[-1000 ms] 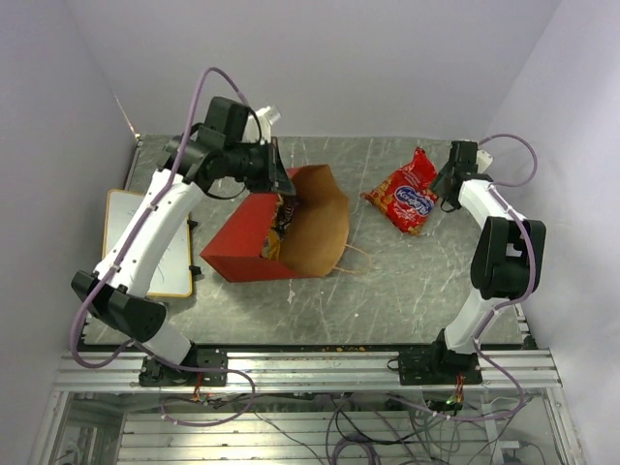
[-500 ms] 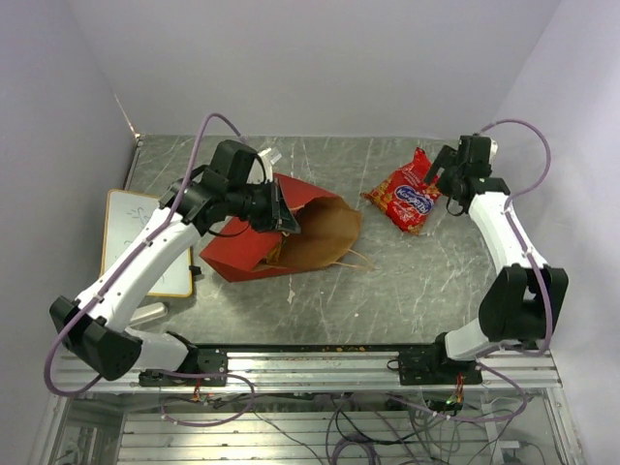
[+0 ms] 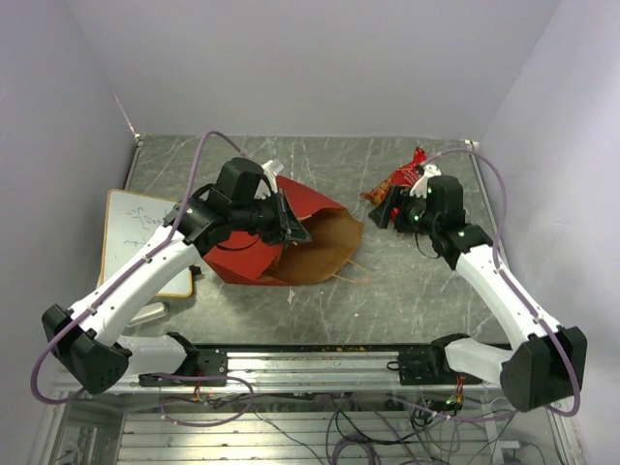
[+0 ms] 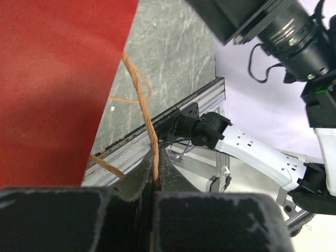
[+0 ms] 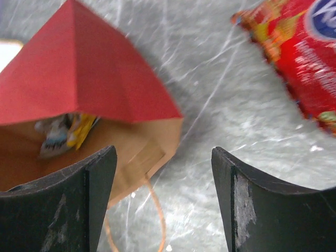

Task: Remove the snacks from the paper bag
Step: Take out the snack from the paper bag.

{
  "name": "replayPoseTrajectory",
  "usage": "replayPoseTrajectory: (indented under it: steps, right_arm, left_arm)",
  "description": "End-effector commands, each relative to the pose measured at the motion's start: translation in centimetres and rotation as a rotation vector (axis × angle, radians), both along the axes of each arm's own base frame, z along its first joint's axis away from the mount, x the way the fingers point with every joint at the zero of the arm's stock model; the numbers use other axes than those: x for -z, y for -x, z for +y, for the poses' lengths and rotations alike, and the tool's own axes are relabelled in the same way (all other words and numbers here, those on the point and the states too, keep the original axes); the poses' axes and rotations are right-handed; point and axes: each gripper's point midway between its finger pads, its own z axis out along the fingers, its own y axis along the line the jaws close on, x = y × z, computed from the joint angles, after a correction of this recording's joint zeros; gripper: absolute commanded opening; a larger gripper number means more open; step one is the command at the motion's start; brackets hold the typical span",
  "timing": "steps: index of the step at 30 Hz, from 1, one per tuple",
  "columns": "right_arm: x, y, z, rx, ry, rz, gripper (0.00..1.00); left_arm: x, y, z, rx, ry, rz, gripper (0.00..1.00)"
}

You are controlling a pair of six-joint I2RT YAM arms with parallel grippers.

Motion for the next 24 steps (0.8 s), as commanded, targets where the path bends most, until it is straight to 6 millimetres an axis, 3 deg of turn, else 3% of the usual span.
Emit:
replayPoseTrajectory:
  steps: [1, 5, 8, 13, 17, 24]
  right_arm:
    - [0.3, 3.7, 4.3, -0.224, -0.099, -0.044, 0.70]
    - [1.2, 6.5, 5.8, -0.332, -0.095, -0.112, 0.63]
    - [2.9, 7.4, 5.7, -0.365, -0.070, -0.124, 0.59]
    - [4.9, 9.1, 8.0, -0.486, -0.076, -0.174, 0.51]
    - [5.6, 10.4, 11.5, -0.541, -0.080, -0.190, 0.50]
    - [6.0, 13.5, 20.0, -0.656, -0.115, -0.244, 0.48]
  left_arm:
    - [-1.1, 0.0, -2.9, 0.004, 0.044, -0.030, 0.07]
    - [0.2, 0.0, -4.5, 0.009, 0.003, -0.016, 0.07]
    - [0.3, -0.4, -4.1, -0.023, -0.025, -0.031, 0.07]
    - [1.3, -0.2, -3.2, -0.045, -0.062, -0.021, 0.07]
    - [1.3, -0.3, -2.1, -0.077, -0.097, -0.035, 0.07]
    - [0.6, -0.5, -0.4, -0.113, -0.139, -0.068, 0.07]
